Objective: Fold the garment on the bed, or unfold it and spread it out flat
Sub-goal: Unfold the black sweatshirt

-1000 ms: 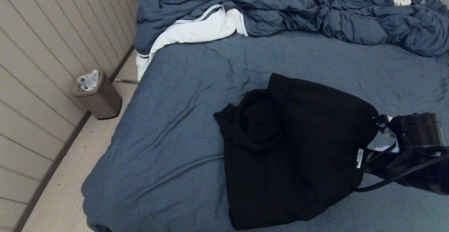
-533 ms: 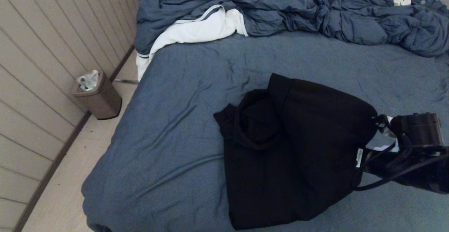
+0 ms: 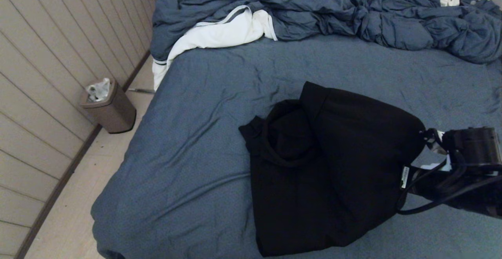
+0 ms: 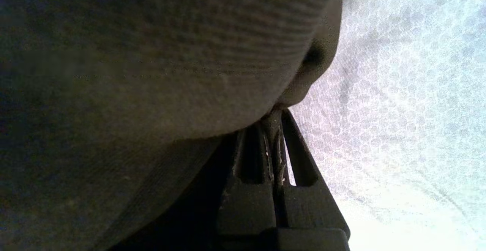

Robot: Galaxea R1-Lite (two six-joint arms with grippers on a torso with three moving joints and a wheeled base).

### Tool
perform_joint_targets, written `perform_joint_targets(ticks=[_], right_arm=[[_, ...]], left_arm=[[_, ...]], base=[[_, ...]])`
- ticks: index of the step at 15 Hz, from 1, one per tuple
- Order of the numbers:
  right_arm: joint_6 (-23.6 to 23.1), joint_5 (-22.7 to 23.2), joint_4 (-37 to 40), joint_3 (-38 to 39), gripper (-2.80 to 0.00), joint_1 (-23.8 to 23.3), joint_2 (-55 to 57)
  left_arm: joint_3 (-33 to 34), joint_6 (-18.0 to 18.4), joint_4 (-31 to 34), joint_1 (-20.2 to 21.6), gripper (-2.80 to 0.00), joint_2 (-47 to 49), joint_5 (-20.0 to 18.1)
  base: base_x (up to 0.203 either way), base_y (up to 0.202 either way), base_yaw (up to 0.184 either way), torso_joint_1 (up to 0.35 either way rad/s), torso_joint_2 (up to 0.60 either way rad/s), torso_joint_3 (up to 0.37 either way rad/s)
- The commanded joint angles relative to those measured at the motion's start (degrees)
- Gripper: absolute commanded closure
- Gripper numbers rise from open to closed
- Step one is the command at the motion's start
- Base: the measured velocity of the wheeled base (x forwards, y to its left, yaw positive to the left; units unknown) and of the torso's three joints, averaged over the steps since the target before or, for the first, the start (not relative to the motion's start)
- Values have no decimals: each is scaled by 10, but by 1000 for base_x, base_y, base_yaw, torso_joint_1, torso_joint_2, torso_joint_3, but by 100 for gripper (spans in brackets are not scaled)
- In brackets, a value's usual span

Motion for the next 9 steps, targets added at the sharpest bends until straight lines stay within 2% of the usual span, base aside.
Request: perform_joint_targets(ticks=[1,9], right_arm=[[1,-1,-2,0,0,1,-7],[-4,5,-1,-2,0,-12,-15]], left_arm=[[0,-1,0,0,0,0,0],[0,-1,0,0,0,0,0]], base=[[0,0,0,0,0,0],[0,0,0,0,0,0]])
